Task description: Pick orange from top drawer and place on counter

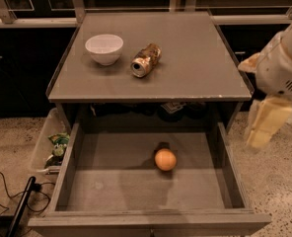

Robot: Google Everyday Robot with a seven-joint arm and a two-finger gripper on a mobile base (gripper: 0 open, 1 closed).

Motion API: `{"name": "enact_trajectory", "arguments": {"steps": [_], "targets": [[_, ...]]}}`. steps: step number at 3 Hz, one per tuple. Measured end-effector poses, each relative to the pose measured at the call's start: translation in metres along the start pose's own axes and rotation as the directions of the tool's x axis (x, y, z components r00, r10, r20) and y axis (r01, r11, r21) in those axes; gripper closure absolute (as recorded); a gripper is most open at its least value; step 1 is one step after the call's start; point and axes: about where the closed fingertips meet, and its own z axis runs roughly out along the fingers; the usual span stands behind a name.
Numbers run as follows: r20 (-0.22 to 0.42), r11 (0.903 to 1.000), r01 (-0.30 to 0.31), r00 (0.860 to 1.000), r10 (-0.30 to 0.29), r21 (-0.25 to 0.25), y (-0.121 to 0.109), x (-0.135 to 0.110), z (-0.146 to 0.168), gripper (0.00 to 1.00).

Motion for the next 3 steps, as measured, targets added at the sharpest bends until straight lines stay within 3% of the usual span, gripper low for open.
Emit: {"name": "enact_trajectory", "arguments": {"steps": [1,2,3], "targets": [[0.059,0.9997,-0.005,0.998,0.006,-0.022,0.018,0.012,0.054,0.0],[0.11,0.999,-0.024,0.994,0.02,0.038,0.008,0.018,0.111,0.0],[0.112,0.9991,-0.025,0.994,0.021,0.034,0.008,0.018,0.113,0.0]]}}
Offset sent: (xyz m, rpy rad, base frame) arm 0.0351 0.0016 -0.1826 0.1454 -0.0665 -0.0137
